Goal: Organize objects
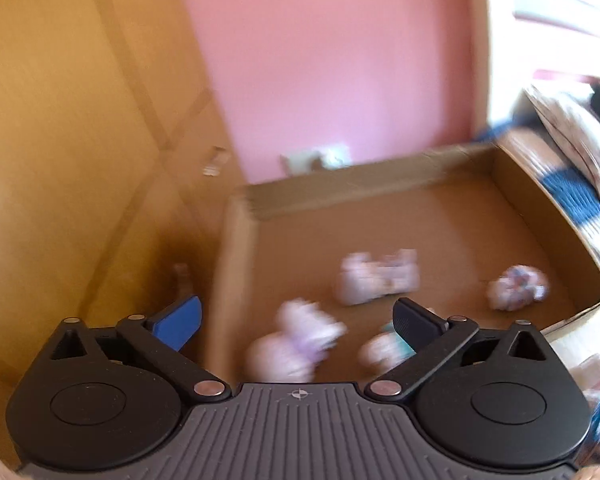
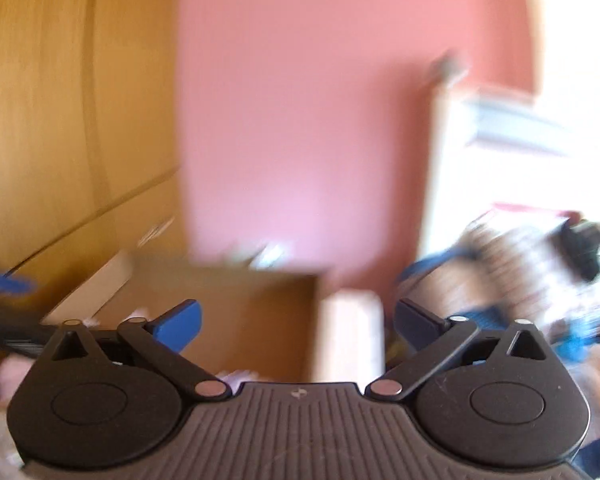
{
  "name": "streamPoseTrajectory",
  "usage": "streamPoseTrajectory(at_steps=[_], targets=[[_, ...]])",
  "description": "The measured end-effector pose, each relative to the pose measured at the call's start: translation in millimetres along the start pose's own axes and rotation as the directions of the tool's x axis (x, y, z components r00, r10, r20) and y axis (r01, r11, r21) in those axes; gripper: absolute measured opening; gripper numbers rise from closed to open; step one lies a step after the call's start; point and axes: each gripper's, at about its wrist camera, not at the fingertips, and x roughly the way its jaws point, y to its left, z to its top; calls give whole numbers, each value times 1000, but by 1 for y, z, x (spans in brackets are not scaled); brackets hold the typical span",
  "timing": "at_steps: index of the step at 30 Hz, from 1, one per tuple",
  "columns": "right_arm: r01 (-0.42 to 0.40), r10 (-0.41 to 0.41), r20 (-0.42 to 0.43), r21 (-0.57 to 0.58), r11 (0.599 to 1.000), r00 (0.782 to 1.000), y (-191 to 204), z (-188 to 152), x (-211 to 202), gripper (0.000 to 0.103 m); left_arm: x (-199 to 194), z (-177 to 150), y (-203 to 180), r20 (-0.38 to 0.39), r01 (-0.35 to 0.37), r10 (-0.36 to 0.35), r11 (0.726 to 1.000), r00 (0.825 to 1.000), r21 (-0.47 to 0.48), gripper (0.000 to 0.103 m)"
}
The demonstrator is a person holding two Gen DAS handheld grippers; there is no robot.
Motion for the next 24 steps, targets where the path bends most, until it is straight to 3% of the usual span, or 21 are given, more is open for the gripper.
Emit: streamPoseTrajectory(at_steps=[4, 7, 12, 17, 21, 24], targets=[[131, -133, 14, 99, 986, 991, -36, -25, -30, 102, -17, -34, 34, 23, -94, 95, 995, 995, -23, 102], [235, -233, -30, 122, 964, 972, -47, -43, -35, 102, -25, -51, 48, 29, -117, 119, 992, 993, -48, 102], [270, -247, -172, 129, 954, 954, -43, -83, -13, 102, -18, -69, 57, 49, -153, 156, 986, 986, -65, 102], [276, -245, -226, 116, 954, 943, -37, -101, -7, 102, 1, -89, 56, 69, -183, 186, 982, 980, -46, 102], [380, -340, -239, 146, 913, 910, -50, -94, 4, 102, 13, -96, 50, 100, -233, 238, 971, 966, -57, 102], [410, -354, -316, 132, 902, 880, -59, -106, 11, 102, 18, -99, 52, 117, -182, 187, 982, 975, -59, 102]])
